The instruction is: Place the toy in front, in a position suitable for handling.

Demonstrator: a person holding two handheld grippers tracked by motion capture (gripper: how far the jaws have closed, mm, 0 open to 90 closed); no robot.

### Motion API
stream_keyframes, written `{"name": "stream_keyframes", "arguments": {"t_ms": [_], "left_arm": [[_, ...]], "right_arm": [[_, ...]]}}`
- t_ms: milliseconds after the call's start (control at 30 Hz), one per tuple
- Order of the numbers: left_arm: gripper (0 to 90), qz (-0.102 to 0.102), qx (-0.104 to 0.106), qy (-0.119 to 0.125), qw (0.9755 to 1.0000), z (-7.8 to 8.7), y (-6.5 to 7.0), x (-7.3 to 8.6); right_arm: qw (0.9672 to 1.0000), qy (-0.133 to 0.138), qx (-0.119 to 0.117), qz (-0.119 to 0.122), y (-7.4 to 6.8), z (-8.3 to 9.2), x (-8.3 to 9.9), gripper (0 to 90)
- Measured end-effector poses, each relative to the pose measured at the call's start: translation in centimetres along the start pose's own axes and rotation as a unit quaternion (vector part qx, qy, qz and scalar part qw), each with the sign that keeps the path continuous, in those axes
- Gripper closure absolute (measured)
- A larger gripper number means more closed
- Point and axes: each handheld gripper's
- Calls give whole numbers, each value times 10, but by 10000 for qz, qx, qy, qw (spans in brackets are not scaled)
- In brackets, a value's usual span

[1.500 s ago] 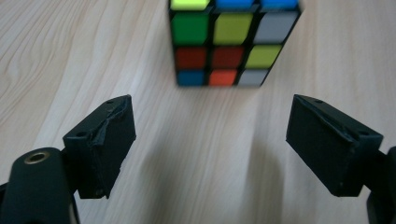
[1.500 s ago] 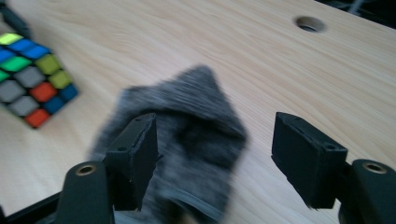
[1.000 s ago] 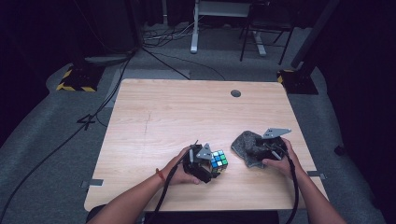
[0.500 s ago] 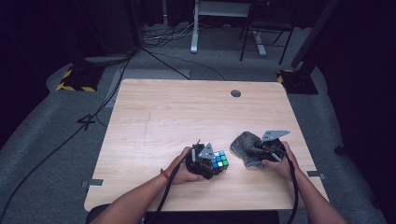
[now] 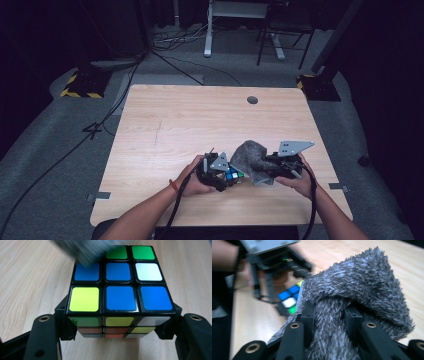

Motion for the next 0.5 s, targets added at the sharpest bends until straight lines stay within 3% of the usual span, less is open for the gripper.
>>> {"name": "stream_keyframes", "arguments": {"t_ms": [33,133,267,333,500], "left_arm": [[338,-84,-153,-22,9998,2,2,-2],[338,-114,-133,-70,9998,4,2,-4],[338,-309,-59,-131,9994,3,9,-10],[338,-402,-67,-227,9989,2,12,-12],[340,-348,-47,-249,9991,3,10,-10]], "right_arm": [[10000,-10,-56,46,-4,-3,-1,680],[9994,-65,-325,85,-15,-14,-6,680],[9984,-229,-476,192,-27,-29,-10,678],[9981,-296,-466,264,-33,-36,-12,677],[9983,-400,-250,346,-36,-39,-13,678]]}}
Point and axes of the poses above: each handheld gripper's, and its own axes: z roughly backward along the jaws, x roughly out of its underside, y roughly to its right, and after that the axes turned 7 degrees about -z, right-handed
